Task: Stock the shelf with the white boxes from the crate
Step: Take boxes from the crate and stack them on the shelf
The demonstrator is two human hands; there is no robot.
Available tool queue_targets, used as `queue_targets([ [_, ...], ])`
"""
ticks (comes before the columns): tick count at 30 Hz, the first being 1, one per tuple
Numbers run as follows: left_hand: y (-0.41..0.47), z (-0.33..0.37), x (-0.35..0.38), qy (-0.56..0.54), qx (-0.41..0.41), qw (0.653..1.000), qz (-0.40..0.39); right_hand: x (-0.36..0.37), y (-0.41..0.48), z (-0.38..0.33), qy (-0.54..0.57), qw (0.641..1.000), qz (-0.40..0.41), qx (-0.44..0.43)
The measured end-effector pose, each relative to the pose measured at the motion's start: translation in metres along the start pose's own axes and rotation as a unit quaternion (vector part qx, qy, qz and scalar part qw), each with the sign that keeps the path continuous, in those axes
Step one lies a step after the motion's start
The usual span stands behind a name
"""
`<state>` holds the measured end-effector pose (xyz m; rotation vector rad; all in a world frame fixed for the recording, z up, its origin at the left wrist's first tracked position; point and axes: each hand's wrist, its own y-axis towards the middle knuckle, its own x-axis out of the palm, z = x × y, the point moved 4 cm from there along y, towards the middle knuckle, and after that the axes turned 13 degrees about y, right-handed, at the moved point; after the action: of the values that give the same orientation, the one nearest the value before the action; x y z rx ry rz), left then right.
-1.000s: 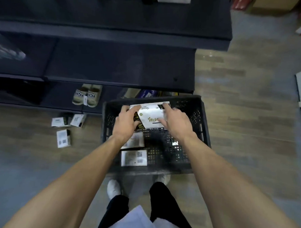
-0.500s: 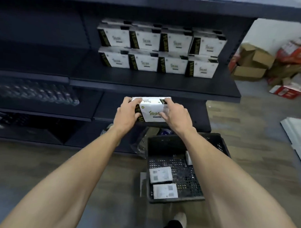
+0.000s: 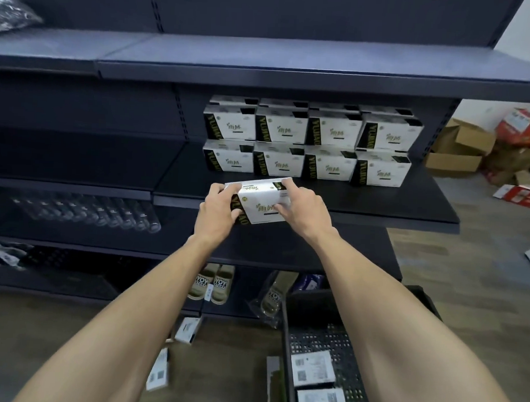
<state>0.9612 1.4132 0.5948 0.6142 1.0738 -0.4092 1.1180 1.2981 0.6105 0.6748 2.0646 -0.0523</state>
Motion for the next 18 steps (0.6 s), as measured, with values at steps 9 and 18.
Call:
queue_targets([
  [9, 0.081, -0.045, -0.023, 0.022, -0.007, 0.999, 0.038, 0.023, 0.086, -0.028, 0.021, 1.0, 0.006, -0.019],
  [18, 0.191, -0.084, -0.035, 0.039, 0.04, 0.998, 0.027, 0.039, 0.187, -0.049, -0.001, 0.999, 0.038, 0.002],
])
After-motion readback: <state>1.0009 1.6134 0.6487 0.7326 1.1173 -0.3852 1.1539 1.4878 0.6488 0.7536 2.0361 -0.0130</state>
